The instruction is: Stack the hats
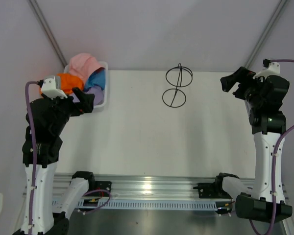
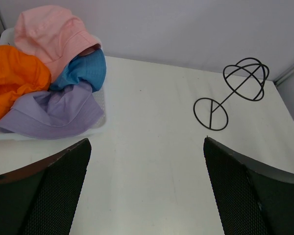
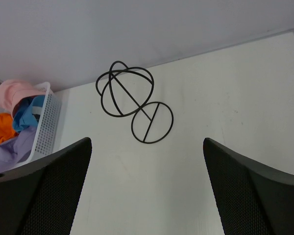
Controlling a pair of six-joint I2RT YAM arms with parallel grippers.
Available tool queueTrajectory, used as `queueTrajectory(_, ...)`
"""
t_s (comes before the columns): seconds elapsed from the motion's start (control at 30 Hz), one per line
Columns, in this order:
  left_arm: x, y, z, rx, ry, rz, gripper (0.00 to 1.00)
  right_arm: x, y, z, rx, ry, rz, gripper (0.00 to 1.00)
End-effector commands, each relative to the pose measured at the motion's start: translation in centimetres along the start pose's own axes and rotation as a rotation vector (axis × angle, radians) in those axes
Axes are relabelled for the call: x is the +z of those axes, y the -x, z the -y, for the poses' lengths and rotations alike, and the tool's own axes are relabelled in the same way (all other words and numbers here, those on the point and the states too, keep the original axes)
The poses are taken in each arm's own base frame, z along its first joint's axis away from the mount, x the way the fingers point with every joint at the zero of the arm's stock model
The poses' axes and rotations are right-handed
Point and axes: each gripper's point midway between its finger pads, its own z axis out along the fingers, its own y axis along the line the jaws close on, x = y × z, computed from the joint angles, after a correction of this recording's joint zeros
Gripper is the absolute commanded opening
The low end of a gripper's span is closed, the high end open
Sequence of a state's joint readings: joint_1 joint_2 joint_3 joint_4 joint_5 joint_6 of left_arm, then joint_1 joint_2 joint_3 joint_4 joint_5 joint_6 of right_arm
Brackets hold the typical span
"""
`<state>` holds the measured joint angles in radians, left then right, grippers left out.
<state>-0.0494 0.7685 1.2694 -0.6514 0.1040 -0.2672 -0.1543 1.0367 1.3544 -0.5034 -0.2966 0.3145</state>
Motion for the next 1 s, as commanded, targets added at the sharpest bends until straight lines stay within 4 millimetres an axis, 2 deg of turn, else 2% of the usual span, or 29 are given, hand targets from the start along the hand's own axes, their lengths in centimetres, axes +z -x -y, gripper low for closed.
queueTrajectory(0.0,-0.3,-0.2,-1.2,0.028,0.059,0.004,1.0,0.0,1.5,-1.2,-0.026,0.037,0.037,1.0)
queueTrajectory(0.23,-0.2,-0.8,-1.3,0.015,0.066,-0.023,1.0,1.3,1.1,-1.2,-0.039,0.034,0.014,1.0)
queueTrajectory(0.33,1.3,-1.8,-2.4,0.002,0.125,-0.096,1.0,2.2,0.8,-1.1,-0.044,0.027,0.0,1.0)
queueTrajectory(0.43,3.4,0.3,-3.6,-0.014,0.212,-0.094,0.99,3.1,0.6,-1.3,-0.04,0.036,-0.017,1.0)
queueTrajectory(0.47,5.3,0.6,-4.0,-0.018,0.226,-0.115,1.0,3.4,0.4,-1.4,-0.036,0.047,-0.024,1.0)
queueTrajectory(0.5,6.5,0.7,-4.4,-0.019,0.237,-0.125,1.0,3.8,0.1,-1.4,-0.03,0.05,-0.035,1.0)
queueTrajectory(0.53,7.4,1.7,-5.0,-0.022,0.262,-0.113,0.99,4.2,-0.2,-1.3,-0.024,0.055,-0.037,1.0)
queueTrajectory(0.57,8.4,1.8,-6.0,-0.023,0.306,-0.121,1.0,4.4,-0.4,-1.5,-0.022,0.067,-0.042,1.0)
queueTrajectory(0.6,10.5,2.1,-7.1,-0.028,0.335,-0.141,1.0,4.7,-0.7,-1.4,-0.018,0.067,-0.047,1.0)
queueTrajectory(0.63,11.5,2.0,-8.9,-0.046,0.37,-0.152,1.0,5.0,-1.1,-1.2,-0.011,0.064,-0.052,1.0)
queueTrajectory(0.67,13.1,1.9,-8.6,-0.067,0.31,-0.164,1.0,5.0,-1.1,-1.1,-0.005,0.06,-0.05,1.0)
queueTrajectory(0.7,15.6,1.8,-9.2,-0.085,0.284,-0.187,0.99,5.2,-1.3,-1.0,-0.003,0.057,-0.053,1.0)
queueTrajectory(0.77,18.2,1.4,-9.9,-0.1,0.271,-0.211,0.99,5.6,-1.8,-0.7,0.004,0.054,-0.056,1.0)
queueTrajectory(0.8,19.4,2.4,-9.7,-0.106,0.257,-0.194,0.99,5.7,-1.9,-0.7,0.006,0.054,-0.056,1.0)
queueTrajectory(0.83,21.8,1.8,-10.3,-0.126,0.259,-0.215,1.0,5.9,-1.8,-0.6,0.006,0.053,-0.052,1.0)
queueTrajectory(0.87,23.0,2.8,-10.1,-0.161,0.252,-0.19,1.0,6.1,-1.9,-0.4,0.012,0.045,-0.049,1.0)
queueTrajectory(0.9,24.3,2.3,-10.4,-0.182,0.256,-0.198,0.99,6.3,-2.1,-0.4,0.019,0.045,-0.054,0.99)
queueTrajectory(0.93,26.6,2.0,-11.0,-0.2,0.254,-0.2,0.99,6.5,-2.1,-0.3,0.019,0.043,-0.054,0.99)
queueTrajectory(0.97,27.7,1.5,-11.2,-0.237,0.257,-0.207,1.0,6.7,-2.3,-0.2,0.022,0.04,-0.057,1.0)
